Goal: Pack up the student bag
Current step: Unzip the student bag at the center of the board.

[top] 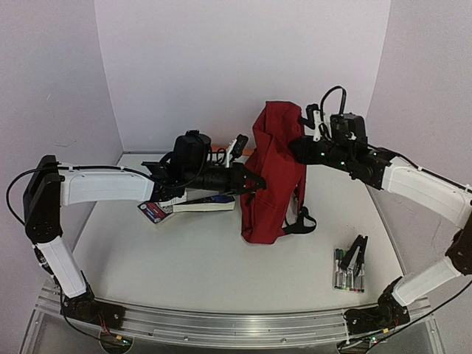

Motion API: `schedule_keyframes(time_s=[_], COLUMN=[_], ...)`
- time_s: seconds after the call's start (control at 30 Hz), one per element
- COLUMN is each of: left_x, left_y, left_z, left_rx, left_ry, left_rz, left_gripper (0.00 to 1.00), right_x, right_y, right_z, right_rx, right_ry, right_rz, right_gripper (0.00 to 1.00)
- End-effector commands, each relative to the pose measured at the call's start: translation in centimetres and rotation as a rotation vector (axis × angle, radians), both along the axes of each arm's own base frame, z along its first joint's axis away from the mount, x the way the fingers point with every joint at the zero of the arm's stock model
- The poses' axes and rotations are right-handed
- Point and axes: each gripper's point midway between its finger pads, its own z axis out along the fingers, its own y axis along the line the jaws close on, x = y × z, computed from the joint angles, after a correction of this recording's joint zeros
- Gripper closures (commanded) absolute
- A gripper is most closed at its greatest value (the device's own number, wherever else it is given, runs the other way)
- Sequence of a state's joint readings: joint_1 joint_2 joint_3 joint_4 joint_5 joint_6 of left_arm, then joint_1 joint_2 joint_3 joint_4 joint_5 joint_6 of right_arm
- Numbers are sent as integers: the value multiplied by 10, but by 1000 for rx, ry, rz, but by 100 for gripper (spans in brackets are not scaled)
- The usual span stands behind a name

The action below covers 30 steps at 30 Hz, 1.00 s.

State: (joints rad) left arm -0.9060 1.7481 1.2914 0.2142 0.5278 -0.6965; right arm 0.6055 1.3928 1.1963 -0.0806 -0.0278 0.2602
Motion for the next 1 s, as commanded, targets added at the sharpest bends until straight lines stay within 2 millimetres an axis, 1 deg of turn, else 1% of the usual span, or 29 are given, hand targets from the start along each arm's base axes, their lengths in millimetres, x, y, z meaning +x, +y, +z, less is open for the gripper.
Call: schedule_keyframes(time_s=[0.0,0.07,0.1,0.2,0.23,0.27,0.37,0.4,0.43,0.5,0.6,0.8,0.9,0.97], left_x=[-7,-4,-3,0,1,3,8,10,13,18,27,32,35,36], left_y=[19,23,23,22,21,21,21,22,23,27,35,41,43,44], left_z=[36,32,30,27,28,28,33,34,35,35,32,30,31,31], left_rx=[-23,-7,-3,-12,-21,-28,-62,-71,-80,-91,-110,-131,-146,-153], left_ry=[-111,-100,-96,-64,-57,-49,-36,-33,-28,-8,24,49,58,64], left_rz=[15,43,52,70,75,82,108,117,126,146,177,195,209,215], left_gripper=[100,100,100,100,100,100,100,100,100,100,100,100,100,100], right_x=[14,19,22,25,26,26,20,16,11,-2,-24,-49,-61,-69], right_y=[33,40,42,45,43,41,33,29,25,20,16,-3,-6,0], right_z=[16,17,16,23,25,29,36,37,40,41,41,40,39,33], right_rx=[-79,-82,-83,-63,-54,-45,-10,3,20,41,56,92,117,131], right_ry=[-121,-125,-124,-129,-128,-129,-124,-119,-117,-110,-101,-87,-78,-57], right_rz=[144,157,161,151,139,123,80,69,57,58,62,-16,-20,7], right_gripper=[93,91,87,76,71,63,42,36,31,25,20,17,17,21])
